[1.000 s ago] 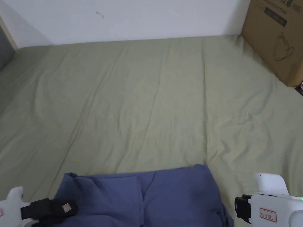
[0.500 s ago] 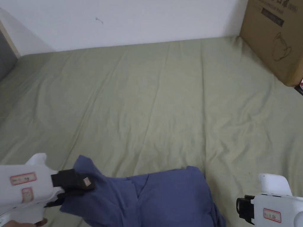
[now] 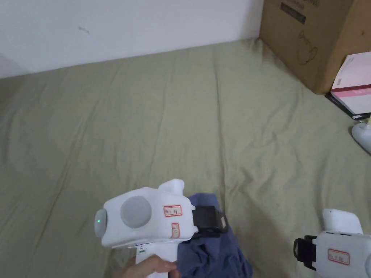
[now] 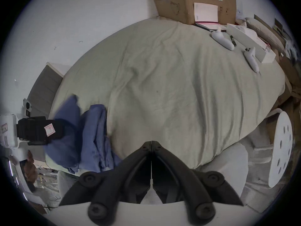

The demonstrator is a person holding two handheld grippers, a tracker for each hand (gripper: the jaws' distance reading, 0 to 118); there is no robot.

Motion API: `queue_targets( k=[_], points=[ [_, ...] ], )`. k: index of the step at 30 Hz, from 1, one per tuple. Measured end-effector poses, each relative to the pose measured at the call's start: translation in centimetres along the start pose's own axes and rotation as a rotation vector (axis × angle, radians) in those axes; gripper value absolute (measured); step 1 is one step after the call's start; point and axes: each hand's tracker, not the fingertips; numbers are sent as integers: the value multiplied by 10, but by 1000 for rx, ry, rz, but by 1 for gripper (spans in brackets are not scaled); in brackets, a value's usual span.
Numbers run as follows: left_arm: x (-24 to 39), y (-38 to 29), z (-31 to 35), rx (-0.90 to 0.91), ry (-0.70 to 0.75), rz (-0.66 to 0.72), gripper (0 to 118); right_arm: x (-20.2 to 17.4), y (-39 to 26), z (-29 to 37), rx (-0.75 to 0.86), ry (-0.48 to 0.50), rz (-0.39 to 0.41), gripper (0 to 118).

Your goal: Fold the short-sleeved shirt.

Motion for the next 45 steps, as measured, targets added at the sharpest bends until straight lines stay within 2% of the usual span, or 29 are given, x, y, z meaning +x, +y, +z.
queue_targets(
  k=[1, 2, 3, 5, 6, 7, 8, 10, 12, 14, 19, 22, 27, 29, 41, 45],
  points=[
    [4, -1, -7, -34, 11, 0, 84, 3, 0, 0, -4, 3, -16, 0],
    [4, -2, -8, -37, 18, 22, 100, 5, 0, 0, -7, 4, -26, 0],
    [2, -3, -5, -26, 9, 26, 105, 6, -1, 0, -7, 5, -30, 0],
    [-4, -3, 5, -22, -8, 9, 103, 7, -2, 0, -7, -3, -33, 0],
    [-9, -3, 12, -14, 1, 10, 102, 7, -2, 0, -10, -7, -32, 0],
    [-17, -3, 23, 13, 27, 28, 91, 6, -2, -1, -13, -9, -30, 0],
    [-25, -3, 32, 49, 45, 50, 70, 6, -2, -2, -14, -8, -30, 0],
    [-44, -2, 50, 152, 98, 121, 10, 4, -3, -4, -14, -2, -33, 0],
    [-64, -1, 58, 201, 194, 153, 7, 0, -3, -6, -13, 6, -33, 0],
    [-75, -3, 54, 153, 222, 131, 7, -3, -1, -9, -12, 6, -36, 0],
    [-81, -18, 25, 98, 65, 188, 5, -14, 5, -9, -6, 26, -27, 0],
    [-70, -20, 2, 66, 43, 140, 3, -17, 6, -8, -6, 25, -2, 0],
    [-50, -22, -24, 26, 21, 138, 3, -15, 2, -10, -18, 28, -1, 0],
    [-39, -23, -31, 4, 0, 96, 3, -14, -1, -12, -29, 24, 0, 0],
    [8, -26, -52, -47, 135, -97, 3, -5, -4, -15, -44, 3, -16, 0],
    [11, -31, -60, -60, 112, -72, 3, -3, -5, -16, -47, 4, -20, 0]
  ],
)
